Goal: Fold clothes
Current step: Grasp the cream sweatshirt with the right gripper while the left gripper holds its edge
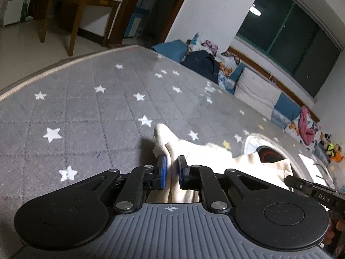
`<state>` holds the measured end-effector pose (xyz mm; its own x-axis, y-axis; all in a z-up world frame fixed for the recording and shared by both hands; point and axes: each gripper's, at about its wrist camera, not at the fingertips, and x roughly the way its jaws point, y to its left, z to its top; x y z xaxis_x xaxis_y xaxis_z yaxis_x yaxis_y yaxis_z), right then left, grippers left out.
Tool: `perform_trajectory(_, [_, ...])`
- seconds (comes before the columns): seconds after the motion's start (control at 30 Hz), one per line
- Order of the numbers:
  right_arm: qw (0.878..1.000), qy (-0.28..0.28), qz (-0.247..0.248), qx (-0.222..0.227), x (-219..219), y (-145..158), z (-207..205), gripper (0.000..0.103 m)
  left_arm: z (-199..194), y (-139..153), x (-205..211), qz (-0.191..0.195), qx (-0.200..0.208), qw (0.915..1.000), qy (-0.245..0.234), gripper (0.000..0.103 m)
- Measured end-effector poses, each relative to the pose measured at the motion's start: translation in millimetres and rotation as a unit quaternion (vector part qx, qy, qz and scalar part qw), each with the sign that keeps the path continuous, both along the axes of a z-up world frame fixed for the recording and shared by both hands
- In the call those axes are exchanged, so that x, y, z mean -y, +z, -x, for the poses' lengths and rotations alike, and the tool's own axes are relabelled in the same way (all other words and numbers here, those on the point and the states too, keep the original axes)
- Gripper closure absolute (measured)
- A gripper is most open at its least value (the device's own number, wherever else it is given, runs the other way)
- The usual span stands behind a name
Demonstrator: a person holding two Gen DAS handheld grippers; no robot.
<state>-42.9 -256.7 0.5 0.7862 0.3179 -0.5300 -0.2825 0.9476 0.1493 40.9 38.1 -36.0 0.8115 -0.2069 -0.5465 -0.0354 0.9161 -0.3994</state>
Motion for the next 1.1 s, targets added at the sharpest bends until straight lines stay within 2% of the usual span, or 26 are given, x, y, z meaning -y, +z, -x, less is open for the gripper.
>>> perform_trajectory(0.17, [0.999, 0.006, 0.003, 0.031, -5, 20, 6, 0.091, 9, 24, 1, 0.002, 0.031, 0.9995, 0.000, 0.092])
perform_trajectory(0.37, [0.998, 0.007, 0.009, 0.067, -10, 47, -1, 0.092, 1, 58, 0, 0.004, 0.065, 0.9979, 0.002, 0.092])
perform_trajectory(0.47, [0.996, 0.006, 0.015, 0.082, -14, 61, -14, 0.092, -11, 75, 0, -0.008, 0.081, 0.9967, 0.005, 0.092])
perform_trajectory(0.67, [0.995, 0.002, 0.022, 0.098, -21, 78, -54, 0.092, -46, 94, -1, -0.021, 0.088, 0.9958, 0.018, 0.092])
perform_trajectory(0.83, [0.995, -0.001, 0.029, 0.091, -32, 74, -106, 0.092, -97, 97, -4, -0.044, 0.092, 0.9943, 0.030, 0.094])
perform_trajectory(0.9, [0.996, -0.004, 0.035, 0.080, -36, 67, -122, 0.092, -114, 92, -6, -0.044, 0.081, 0.9953, 0.028, 0.094])
perform_trajectory(1.0, [0.995, -0.022, 0.067, 0.074, -43, 49, -153, 0.093, -146, 74, -7, -0.065, 0.051, 0.9959, 0.036, 0.094])
perform_trajectory(1.1, [0.992, -0.033, 0.099, 0.067, -48, 34, -175, 0.092, -167, 53, -10, -0.061, 0.022, 0.9975, 0.029, 0.094])
